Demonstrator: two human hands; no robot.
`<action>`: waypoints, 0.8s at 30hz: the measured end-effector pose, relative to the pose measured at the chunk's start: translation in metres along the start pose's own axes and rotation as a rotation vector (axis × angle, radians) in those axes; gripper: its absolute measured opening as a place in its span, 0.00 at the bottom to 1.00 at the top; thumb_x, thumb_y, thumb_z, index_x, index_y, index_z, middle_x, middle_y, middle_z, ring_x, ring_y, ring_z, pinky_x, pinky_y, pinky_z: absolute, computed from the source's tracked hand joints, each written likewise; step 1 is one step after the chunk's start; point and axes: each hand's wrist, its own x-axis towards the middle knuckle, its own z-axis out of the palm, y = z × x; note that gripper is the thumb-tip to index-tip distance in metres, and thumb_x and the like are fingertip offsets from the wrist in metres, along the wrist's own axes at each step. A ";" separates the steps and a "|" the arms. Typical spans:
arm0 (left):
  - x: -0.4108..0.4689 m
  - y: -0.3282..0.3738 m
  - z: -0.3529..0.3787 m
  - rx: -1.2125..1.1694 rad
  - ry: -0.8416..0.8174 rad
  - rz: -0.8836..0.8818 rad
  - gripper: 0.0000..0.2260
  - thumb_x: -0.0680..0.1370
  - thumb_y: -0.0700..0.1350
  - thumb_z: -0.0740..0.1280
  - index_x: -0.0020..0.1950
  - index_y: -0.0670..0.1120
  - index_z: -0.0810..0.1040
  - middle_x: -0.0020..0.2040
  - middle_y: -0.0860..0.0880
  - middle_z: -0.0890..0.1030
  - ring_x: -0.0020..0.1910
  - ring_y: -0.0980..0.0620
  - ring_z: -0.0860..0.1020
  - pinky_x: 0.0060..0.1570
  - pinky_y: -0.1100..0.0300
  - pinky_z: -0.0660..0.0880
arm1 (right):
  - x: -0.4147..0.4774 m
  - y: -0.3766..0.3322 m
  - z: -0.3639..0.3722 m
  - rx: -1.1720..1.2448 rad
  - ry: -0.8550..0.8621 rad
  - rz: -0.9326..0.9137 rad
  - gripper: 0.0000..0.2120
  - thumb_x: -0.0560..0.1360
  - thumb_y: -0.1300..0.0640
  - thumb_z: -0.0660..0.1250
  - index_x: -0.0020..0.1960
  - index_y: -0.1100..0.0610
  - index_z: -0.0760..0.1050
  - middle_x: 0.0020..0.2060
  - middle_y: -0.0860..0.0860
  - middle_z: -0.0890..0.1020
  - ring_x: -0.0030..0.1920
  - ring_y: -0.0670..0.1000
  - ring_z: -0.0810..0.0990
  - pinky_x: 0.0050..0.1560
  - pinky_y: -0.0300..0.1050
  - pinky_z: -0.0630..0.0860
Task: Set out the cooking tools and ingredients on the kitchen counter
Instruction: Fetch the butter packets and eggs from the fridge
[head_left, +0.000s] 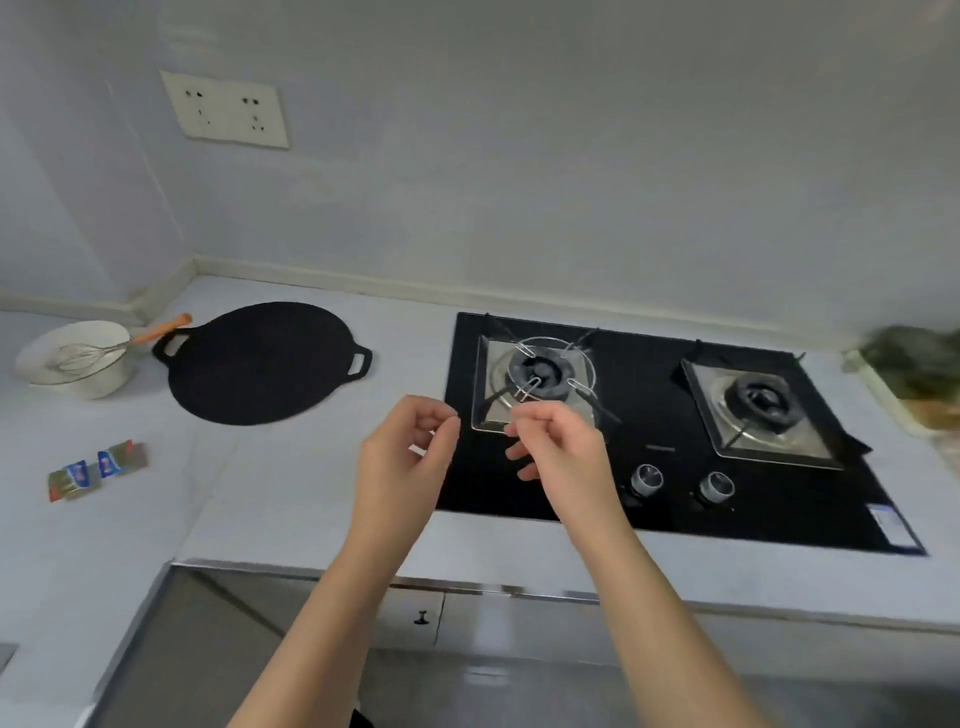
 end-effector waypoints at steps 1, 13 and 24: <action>-0.010 0.009 0.016 -0.022 -0.022 0.007 0.06 0.77 0.40 0.66 0.44 0.51 0.77 0.36 0.53 0.79 0.35 0.52 0.77 0.35 0.61 0.75 | -0.007 0.001 -0.021 0.003 0.028 -0.008 0.08 0.78 0.61 0.62 0.50 0.52 0.79 0.42 0.48 0.83 0.38 0.43 0.81 0.37 0.38 0.79; -0.057 0.106 0.207 -0.123 -0.367 0.147 0.05 0.77 0.40 0.67 0.44 0.50 0.78 0.40 0.50 0.80 0.38 0.51 0.78 0.38 0.64 0.76 | -0.057 0.009 -0.238 0.054 0.406 -0.079 0.08 0.78 0.62 0.63 0.50 0.53 0.79 0.42 0.48 0.84 0.39 0.44 0.82 0.37 0.37 0.78; -0.078 0.181 0.450 -0.307 -0.759 0.222 0.06 0.76 0.39 0.68 0.43 0.51 0.78 0.38 0.55 0.80 0.38 0.55 0.78 0.42 0.63 0.77 | -0.064 0.029 -0.459 -0.012 0.852 -0.041 0.09 0.77 0.63 0.63 0.46 0.51 0.79 0.38 0.48 0.84 0.37 0.46 0.81 0.35 0.42 0.76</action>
